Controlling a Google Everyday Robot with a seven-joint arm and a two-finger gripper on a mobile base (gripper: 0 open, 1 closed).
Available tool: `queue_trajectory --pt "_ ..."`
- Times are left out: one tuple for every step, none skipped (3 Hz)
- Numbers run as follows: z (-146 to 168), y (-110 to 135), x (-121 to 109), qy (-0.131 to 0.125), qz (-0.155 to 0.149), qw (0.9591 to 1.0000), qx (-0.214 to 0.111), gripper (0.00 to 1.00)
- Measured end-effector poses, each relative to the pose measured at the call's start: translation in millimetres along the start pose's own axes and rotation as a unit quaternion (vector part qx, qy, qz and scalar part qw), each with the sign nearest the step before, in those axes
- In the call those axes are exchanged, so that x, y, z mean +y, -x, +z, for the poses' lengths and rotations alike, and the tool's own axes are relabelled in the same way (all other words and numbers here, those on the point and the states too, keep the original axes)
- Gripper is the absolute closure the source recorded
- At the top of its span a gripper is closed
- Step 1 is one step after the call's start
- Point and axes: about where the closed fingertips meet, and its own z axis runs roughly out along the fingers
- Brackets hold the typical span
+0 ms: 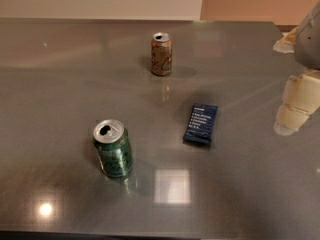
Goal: Knock green can over
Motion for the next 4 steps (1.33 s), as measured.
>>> queue_trajectory --pt "-1 2 -1 -0.002 -0.002 1.0 -0.002 0.0" --pt "9 22 -1 0.006 -0.021 0.9992 -0.032 0.0" --pt "23 53 5 0.025 -0.06 0.9954 -0.071 0.0" --pt "39 84 19 0.049 -0.109 0.9883 -0.094 0.0"
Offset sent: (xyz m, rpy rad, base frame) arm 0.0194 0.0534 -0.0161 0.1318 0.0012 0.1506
